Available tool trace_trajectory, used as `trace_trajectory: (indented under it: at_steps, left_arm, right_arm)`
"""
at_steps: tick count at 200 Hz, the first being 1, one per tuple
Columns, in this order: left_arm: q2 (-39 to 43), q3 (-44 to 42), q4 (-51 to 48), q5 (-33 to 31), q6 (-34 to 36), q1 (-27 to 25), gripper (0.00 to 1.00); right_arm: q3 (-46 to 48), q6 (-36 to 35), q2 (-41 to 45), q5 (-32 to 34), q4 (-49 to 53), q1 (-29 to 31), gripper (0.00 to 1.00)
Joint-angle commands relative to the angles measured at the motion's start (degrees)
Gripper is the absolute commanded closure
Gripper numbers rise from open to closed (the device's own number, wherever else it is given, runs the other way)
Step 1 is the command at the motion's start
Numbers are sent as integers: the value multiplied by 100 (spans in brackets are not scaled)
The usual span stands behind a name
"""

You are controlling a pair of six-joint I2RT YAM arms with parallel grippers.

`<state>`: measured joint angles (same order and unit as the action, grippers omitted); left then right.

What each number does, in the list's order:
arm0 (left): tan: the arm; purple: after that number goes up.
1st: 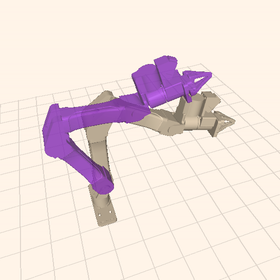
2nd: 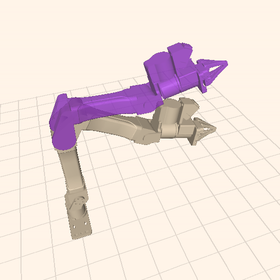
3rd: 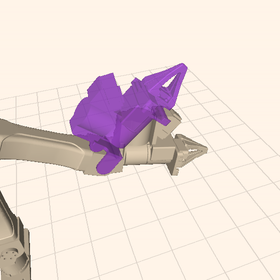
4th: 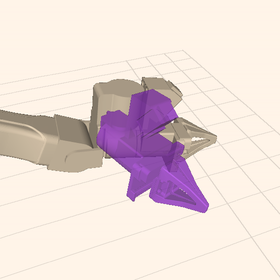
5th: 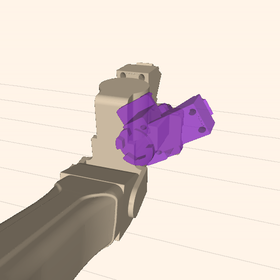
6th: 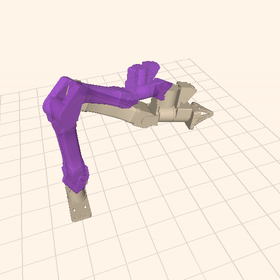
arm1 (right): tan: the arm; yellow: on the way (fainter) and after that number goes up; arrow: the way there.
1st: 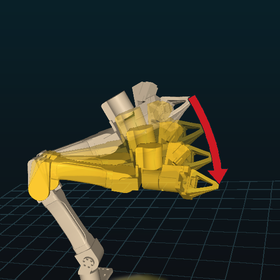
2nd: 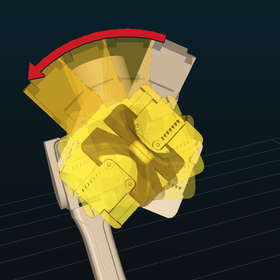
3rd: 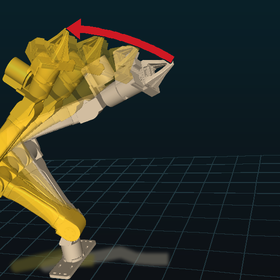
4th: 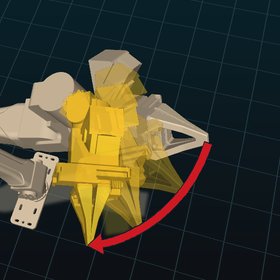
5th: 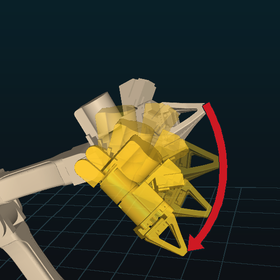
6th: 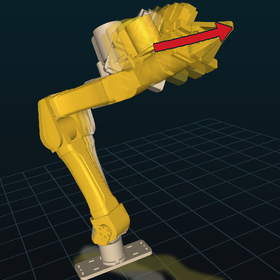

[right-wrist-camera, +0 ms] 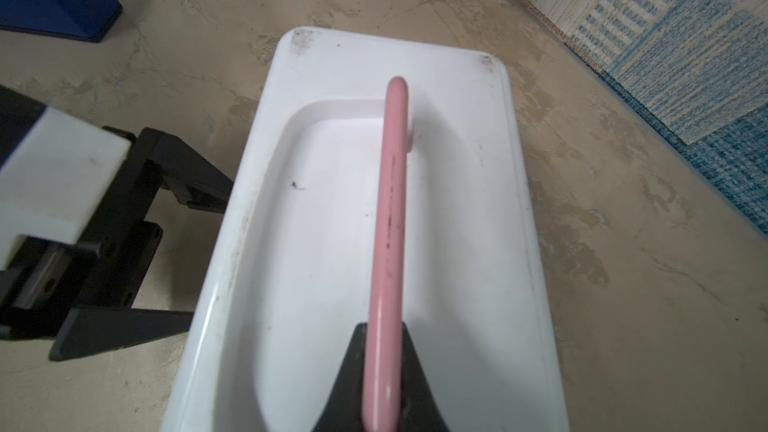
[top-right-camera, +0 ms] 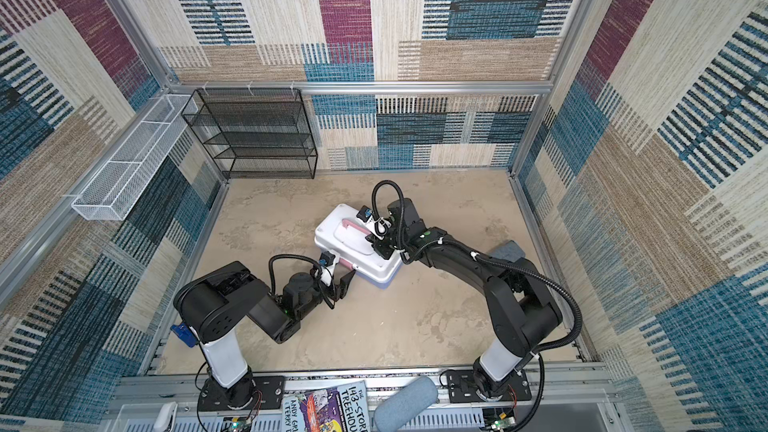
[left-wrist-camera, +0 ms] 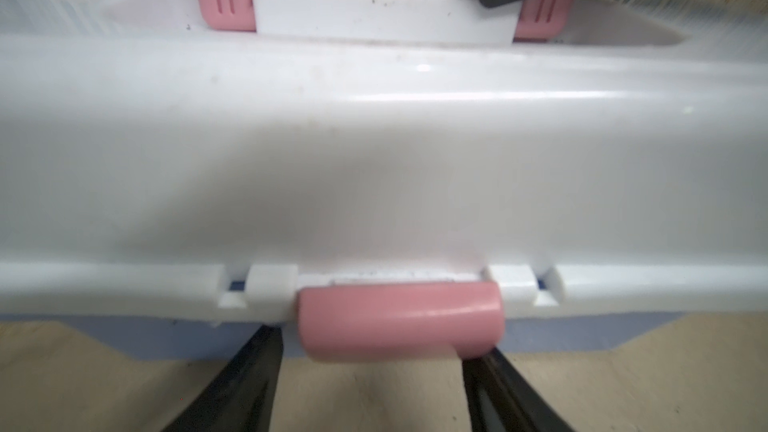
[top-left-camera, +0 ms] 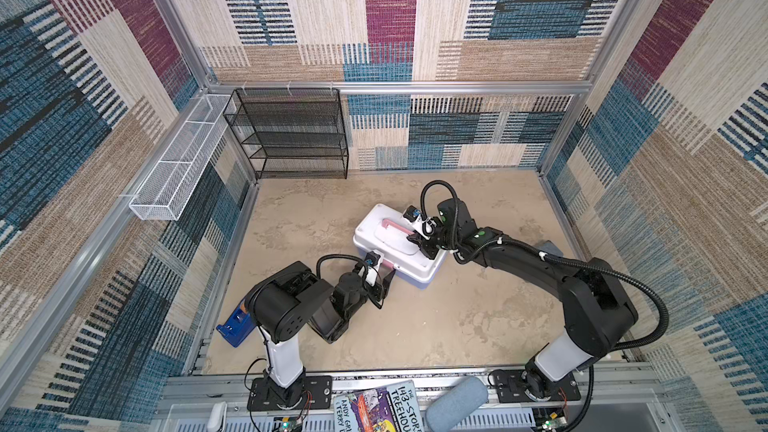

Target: Pack the tool kit

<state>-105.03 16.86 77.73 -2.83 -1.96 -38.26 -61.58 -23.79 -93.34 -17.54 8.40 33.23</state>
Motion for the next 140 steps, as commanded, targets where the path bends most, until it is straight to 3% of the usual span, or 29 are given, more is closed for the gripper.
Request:
trace_trajectory:
  at_steps: [1, 85, 140]
  left_arm:
    - [35, -11, 304, -44, -32, -6, 31]
    - [46, -37, 304, -189, -156, -6, 26]
    - [-6, 31, 304, -132, -187, -6, 31]
  right_arm:
    - [51, 32, -83, 264, 729, 4, 89]
    - [59, 64, -70, 286, 702, -1, 89]
    - [68, 85, -64, 293, 698, 1, 88]
